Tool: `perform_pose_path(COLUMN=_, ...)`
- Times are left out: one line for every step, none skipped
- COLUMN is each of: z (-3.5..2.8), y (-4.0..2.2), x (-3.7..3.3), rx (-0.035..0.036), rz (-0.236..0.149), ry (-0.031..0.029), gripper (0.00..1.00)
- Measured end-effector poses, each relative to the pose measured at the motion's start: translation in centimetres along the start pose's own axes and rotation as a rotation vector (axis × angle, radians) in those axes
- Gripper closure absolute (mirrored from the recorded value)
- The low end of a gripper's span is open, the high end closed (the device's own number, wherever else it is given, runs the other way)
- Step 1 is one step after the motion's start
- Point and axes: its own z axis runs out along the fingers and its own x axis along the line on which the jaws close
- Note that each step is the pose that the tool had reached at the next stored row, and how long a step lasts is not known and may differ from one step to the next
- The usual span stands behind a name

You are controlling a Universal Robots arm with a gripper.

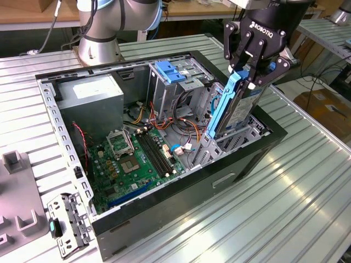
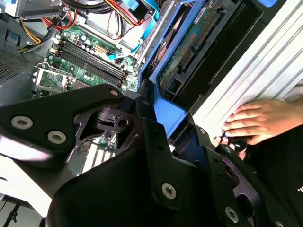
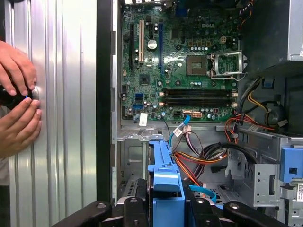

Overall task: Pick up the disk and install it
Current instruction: 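Insert the disk into the insertion slot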

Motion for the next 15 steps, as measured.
perform_pose_path(z=0.00, y=0.00, x=0.00, rx=0.0000, rz=0.000, ry=0.0001, gripper=0.62)
perform_pose_path(z=0.00, y=0.00, x=0.00, rx=0.0000, rz=0.000, ry=0.0000, gripper=0.62)
perform_pose_path(z=0.01, y=0.00, x=0.00, rx=0.0000, rz=0.000, ry=0.0001, gripper=0.55)
perform_pose_path(z=0.22, y=0.00, x=-0.01, rx=0.0000, rz=0.000, ry=-0.0003, gripper=0.55)
perform_pose_path(z=0.40, y=0.01, x=-0.01, rx=0.0001, rz=0.000, ry=-0.0004, gripper=0.55)
perform_pose_path(z=0.55, y=0.01, x=-0.02, rx=0.0000, rz=0.000, ry=-0.0001, gripper=0.55)
perform_pose_path(z=0.78, y=0.02, x=-0.02, rx=0.0000, rz=0.000, ry=-0.0001, gripper=0.55)
perform_pose_path(z=0.97, y=0.03, x=-0.03, rx=0.0000, rz=0.000, ry=0.0000, gripper=0.55)
perform_pose_path(z=1.18, y=0.03, x=-0.03, rx=0.0000, rz=0.000, ry=0.0000, gripper=0.55)
perform_pose_path(z=1.37, y=0.04, x=-0.04, rx=0.0000, rz=0.000, ry=-0.0001, gripper=0.57)
perform_pose_path(z=1.56, y=0.04, x=-0.04, rx=0.0000, rz=0.000, ry=0.0001, gripper=0.64)
perform_pose_path(z=1.75, y=0.04, x=-0.04, rx=0.0000, rz=0.000, ry=-0.0001, gripper=0.64)
perform_pose_path(z=1.99, y=0.05, x=-0.03, rx=0.0000, rz=0.000, ry=0.0000, gripper=0.70)
perform_pose_path(z=2.16, y=0.05, x=-0.01, rx=0.0000, rz=0.000, ry=-0.0001, gripper=0.70)
perform_pose_path(z=2.45, y=0.06, x=0.09, rx=0.0001, rz=0.000, ry=-0.0001, gripper=0.82)
